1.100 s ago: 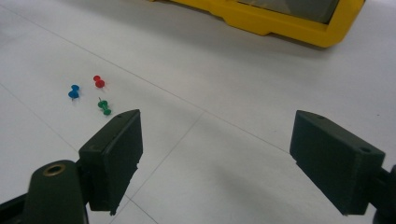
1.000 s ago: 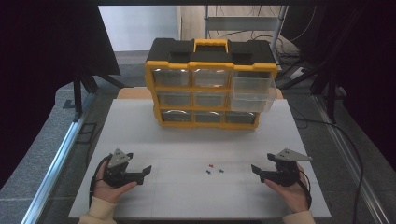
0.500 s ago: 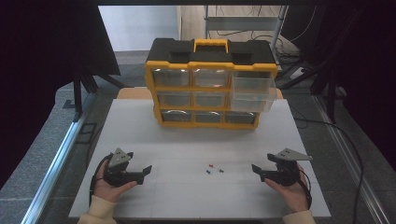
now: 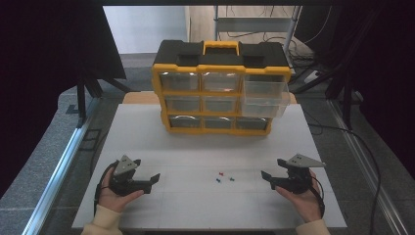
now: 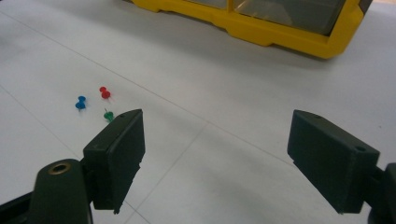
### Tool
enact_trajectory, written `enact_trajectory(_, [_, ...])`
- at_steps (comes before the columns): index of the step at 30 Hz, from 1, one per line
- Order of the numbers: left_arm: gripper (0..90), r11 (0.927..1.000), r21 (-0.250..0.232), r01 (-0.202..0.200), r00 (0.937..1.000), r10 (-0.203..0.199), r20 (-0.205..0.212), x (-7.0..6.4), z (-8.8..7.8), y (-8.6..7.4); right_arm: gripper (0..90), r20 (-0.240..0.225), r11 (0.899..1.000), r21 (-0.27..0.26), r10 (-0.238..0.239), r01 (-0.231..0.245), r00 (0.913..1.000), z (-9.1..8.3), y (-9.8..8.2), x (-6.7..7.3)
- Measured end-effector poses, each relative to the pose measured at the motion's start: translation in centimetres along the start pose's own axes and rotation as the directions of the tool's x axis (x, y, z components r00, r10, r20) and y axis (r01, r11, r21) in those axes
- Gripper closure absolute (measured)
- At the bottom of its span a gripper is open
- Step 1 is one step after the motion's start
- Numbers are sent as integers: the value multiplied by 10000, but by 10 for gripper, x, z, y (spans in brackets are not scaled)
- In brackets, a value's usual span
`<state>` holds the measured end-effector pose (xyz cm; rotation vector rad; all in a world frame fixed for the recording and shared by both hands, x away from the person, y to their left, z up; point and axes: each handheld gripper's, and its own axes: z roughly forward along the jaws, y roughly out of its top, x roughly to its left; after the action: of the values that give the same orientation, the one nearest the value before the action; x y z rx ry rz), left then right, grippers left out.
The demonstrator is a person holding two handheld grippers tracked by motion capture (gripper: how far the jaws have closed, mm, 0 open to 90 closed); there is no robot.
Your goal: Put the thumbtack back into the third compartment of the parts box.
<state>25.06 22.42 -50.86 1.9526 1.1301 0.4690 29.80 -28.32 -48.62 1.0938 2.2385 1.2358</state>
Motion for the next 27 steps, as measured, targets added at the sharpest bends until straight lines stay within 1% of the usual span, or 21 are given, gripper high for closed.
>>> enact_trajectory(2, [95, 10000, -10, 45, 10000, -45, 58, 1, 1, 1, 190, 0, 10000, -3, -38, 38, 10000, 0, 1, 1])
enact_trajectory(4, [95, 10000, 4, 21, 10000, -21, 48, 0, 1, 1, 191, -1, 9997, -91, -240, 240, 9997, -5, 6, 4])
enact_trajectory(11, [95, 10000, 47, -63, 10000, 62, 39, -1, 2, 2, 190, -105, 9991, -69, -419, 418, 9991, -8, 15, 5])
enact_trajectory(14, [94, 9999, 80, -109, 9999, 109, 45, -1, 4, 1, 190, -199, 9987, 92, -506, 508, 9985, -5, 19, 7])
enact_trajectory(19, [95, 10000, -2, -69, 9999, 69, 94, -1, 3, 2, 189, -338, 9978, 120, -644, 648, 9974, -2, 25, 11])
enact_trajectory(20, [95, 10000, -17, -53, 9999, 54, 119, -1, 3, 2, 189, -422, 9969, 182, -762, 770, 9962, 1, 29, 13])
enact_trajectory(23, [95, 10000, 2, -54, 9999, 54, 137, -2, 3, 2, 189, -479, 9958, 278, -856, 870, 9952, 5, 32, 15])
enact_trajectory(27, [94, 9999, 29, -108, 9998, 107, 177, -4, 4, 2, 189, -730, 9936, 493, -975, 1012, 9926, 14, 37, 20])
